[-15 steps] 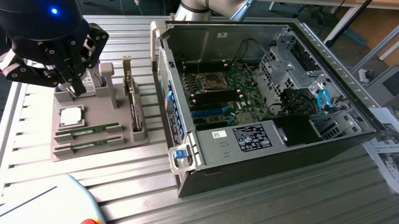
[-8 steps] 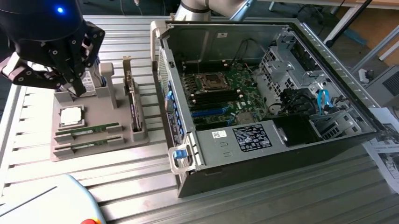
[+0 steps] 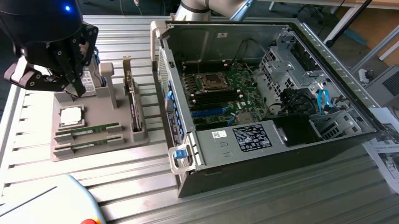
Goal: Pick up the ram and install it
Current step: 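Pick up the ram and move it above insertion slot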
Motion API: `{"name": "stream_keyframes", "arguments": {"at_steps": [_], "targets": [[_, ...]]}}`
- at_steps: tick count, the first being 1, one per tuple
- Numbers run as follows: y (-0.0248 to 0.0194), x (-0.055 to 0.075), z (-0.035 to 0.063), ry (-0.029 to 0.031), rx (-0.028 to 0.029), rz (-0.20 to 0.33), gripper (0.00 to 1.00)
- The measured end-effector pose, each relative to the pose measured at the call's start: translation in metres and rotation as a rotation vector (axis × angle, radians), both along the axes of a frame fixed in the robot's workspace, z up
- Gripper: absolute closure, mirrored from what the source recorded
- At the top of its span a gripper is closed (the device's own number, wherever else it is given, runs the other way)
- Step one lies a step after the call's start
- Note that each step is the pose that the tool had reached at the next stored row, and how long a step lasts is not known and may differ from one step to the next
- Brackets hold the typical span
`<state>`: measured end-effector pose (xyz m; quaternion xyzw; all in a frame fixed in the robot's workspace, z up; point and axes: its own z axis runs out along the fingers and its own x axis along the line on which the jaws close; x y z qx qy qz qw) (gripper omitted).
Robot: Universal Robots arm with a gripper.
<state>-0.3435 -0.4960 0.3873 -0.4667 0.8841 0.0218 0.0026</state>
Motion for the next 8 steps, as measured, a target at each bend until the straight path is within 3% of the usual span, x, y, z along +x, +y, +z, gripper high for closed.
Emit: {"name": "stream_keyframes", "arguments": {"at_steps": [8], "targets": [[0.0000,0.0000,-0.0011,0.0000,-0.0001,0.156,0.89]]}}
